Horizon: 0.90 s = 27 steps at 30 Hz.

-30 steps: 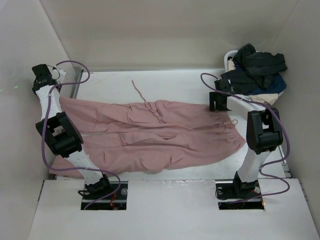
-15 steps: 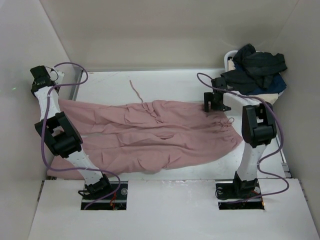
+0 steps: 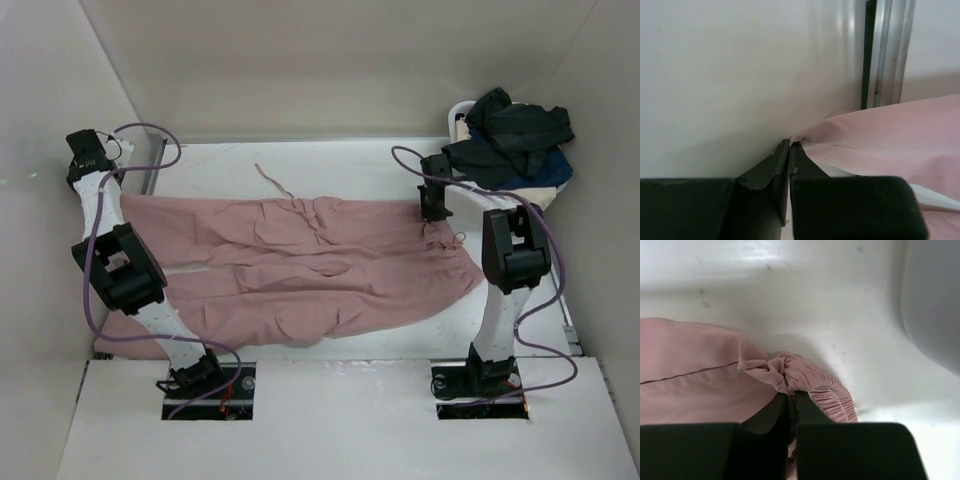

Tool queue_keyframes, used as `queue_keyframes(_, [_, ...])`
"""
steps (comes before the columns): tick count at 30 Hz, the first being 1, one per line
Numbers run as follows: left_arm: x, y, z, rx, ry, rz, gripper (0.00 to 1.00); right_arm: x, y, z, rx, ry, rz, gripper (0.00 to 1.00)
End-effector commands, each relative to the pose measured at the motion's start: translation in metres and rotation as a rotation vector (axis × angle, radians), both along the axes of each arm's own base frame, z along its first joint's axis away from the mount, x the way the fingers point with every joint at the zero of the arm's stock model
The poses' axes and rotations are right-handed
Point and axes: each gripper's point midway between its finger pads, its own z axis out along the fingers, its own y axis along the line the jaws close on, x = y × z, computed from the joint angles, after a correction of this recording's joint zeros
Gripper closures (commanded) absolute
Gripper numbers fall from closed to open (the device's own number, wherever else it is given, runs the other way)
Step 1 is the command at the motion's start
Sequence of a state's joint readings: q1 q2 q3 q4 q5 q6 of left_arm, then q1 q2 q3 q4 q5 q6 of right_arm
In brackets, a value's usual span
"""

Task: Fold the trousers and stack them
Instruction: Fold the trousers

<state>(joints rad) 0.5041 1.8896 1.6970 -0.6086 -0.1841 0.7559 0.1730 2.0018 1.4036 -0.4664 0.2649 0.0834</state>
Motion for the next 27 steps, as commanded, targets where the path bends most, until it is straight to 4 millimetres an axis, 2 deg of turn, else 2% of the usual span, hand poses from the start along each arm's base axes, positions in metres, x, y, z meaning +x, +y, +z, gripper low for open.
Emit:
queue_keyframes(1, [0.026,-0.004,0.036,0.054,-0.107,-0.046,1.00,-0.005,-0.008,0.044,-0.065,-0.106,-0.013,1.00])
queue_keyframes(4, [0.042,-0.012,0.061,0.068,-0.178,-0.086,1.00,-0.018,-0.010,0.081,-0.118,-0.223,-0.022,1.00])
queue_keyframes(8, [0.059,-0.022,0.093,0.077,-0.274,-0.151,1.00,-0.047,-0.031,0.123,-0.154,-0.402,-0.115,1.00])
queue_keyframes(11, [0.074,-0.035,0.111,0.087,-0.324,-0.212,1.00,-0.067,-0.063,0.150,-0.129,-0.549,-0.213,1.00])
queue_keyframes(13, [0.087,-0.046,0.112,0.093,-0.328,-0.263,1.00,-0.071,-0.084,0.161,-0.098,-0.629,-0.260,1.00])
queue_keyframes(17, [0.127,-0.067,0.127,0.140,-0.385,-0.345,1.00,-0.058,-0.112,0.173,-0.048,-0.703,-0.291,1.00])
queue_keyframes(21, [0.163,-0.068,0.167,0.193,-0.477,-0.360,1.00,-0.036,-0.124,0.197,-0.044,-0.748,-0.305,1.00])
queue_keyframes(24, [0.174,-0.068,0.191,0.222,-0.533,-0.366,1.00,-0.026,-0.127,0.214,-0.036,-0.783,-0.305,1.00])
queue_keyframes(27, [0.169,-0.081,0.192,0.201,-0.543,-0.395,1.00,-0.032,-0.120,0.215,-0.005,-0.791,-0.284,1.00])
